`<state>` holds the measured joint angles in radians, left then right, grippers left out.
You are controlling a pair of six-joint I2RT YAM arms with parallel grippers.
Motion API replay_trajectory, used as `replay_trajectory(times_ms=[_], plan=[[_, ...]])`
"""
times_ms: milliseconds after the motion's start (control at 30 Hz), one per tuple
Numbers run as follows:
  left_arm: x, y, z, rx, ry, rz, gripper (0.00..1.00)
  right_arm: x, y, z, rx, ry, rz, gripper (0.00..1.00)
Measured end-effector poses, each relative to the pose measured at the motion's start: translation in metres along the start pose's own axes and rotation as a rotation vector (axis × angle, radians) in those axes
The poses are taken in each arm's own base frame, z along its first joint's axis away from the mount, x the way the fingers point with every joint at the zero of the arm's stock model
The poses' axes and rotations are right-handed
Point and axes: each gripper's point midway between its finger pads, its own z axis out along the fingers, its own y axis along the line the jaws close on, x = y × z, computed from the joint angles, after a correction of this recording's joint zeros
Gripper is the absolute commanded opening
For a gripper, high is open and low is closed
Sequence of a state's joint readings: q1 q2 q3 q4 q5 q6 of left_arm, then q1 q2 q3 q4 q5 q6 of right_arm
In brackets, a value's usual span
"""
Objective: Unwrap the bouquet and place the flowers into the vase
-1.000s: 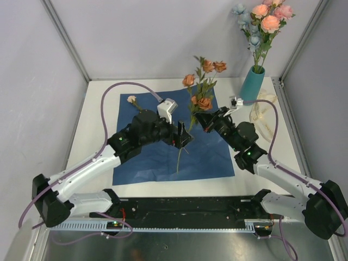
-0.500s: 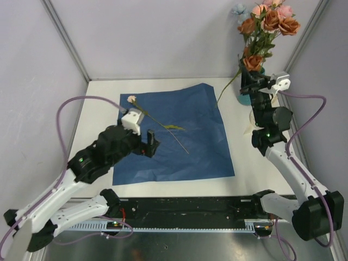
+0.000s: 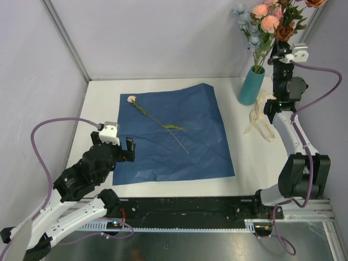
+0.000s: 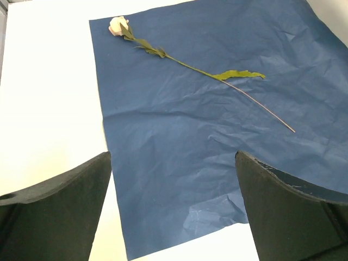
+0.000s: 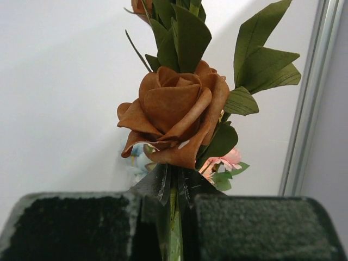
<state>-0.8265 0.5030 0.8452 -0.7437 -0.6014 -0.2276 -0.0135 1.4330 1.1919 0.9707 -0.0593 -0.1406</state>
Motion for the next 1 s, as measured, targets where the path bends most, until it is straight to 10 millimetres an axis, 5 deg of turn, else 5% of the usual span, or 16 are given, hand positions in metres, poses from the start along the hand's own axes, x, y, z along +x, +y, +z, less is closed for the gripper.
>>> replay_trajectory(times_ms=[567, 833, 1000], plan=[[0.002, 0.002, 0.004, -0.028, 0.016, 0.015, 1.0, 0.09, -0.02, 0.045, 0.005, 0.071, -0.107, 0.0], [0.006, 0.008, 0.013, -0.093, 0.043, 0.015, 1.0, 0.142, -0.013, 0.031, -0.041, 0.198, -0.126, 0.15], [0.0, 0.003, 0.025, -0.122, 0.09, 0.019, 1.0, 0.188, -0.01, -0.012, -0.016, 0.347, -0.062, 0.26]])
